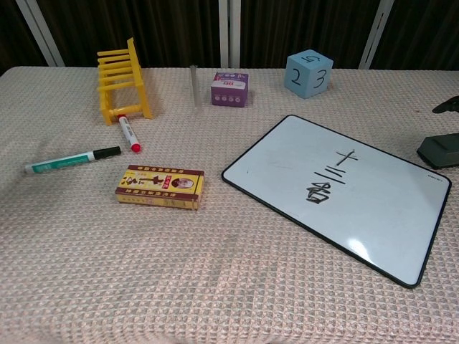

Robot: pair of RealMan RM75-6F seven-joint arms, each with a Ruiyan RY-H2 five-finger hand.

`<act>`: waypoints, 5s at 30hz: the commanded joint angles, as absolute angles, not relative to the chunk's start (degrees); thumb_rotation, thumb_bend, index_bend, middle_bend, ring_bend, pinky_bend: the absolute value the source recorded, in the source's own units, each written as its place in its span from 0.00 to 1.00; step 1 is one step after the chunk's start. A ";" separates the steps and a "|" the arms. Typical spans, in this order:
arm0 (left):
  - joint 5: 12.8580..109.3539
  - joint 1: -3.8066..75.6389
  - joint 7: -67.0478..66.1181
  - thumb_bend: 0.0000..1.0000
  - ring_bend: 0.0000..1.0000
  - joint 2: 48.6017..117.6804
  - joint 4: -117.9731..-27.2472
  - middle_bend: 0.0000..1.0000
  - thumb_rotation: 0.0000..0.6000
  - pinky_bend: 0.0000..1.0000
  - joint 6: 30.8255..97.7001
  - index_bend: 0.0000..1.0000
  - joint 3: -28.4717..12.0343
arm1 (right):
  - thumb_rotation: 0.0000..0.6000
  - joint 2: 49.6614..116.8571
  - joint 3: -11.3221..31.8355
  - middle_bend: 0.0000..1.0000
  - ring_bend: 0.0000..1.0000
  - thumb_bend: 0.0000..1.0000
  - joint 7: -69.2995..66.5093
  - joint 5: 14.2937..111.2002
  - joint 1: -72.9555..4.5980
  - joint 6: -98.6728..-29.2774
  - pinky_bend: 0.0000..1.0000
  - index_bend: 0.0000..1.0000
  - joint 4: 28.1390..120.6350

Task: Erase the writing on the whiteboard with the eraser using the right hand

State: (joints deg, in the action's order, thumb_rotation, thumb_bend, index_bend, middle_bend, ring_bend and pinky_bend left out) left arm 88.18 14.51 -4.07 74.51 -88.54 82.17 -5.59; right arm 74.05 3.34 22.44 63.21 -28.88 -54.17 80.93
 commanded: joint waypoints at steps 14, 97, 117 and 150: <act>87.56 14.51 -3.53 0.00 0.09 74.38 -87.74 0.07 0.72 0.21 81.48 0.10 -4.71 | 1.00 74.28 3.87 0.05 0.00 0.23 19.02 64.03 -31.47 -49.03 0.00 0.00 76.04; 87.47 11.96 3.42 0.00 0.09 74.40 -83.00 0.07 0.79 0.21 83.58 0.11 -3.03 | 1.00 83.89 -1.93 0.75 0.65 0.41 25.79 94.55 -32.00 -57.20 0.79 0.93 83.77; 87.30 11.60 5.05 0.00 0.09 73.32 -82.07 0.07 0.80 0.21 83.02 0.11 -2.80 | 1.00 93.27 7.88 0.75 0.65 0.44 29.55 81.57 -39.15 -50.10 0.79 0.93 78.12; 89.51 12.18 0.94 0.00 0.09 73.53 -84.96 0.07 0.80 0.21 82.81 0.11 -2.00 | 1.00 81.20 -0.58 0.76 0.66 0.44 27.00 79.62 -34.15 -53.99 0.80 0.94 87.90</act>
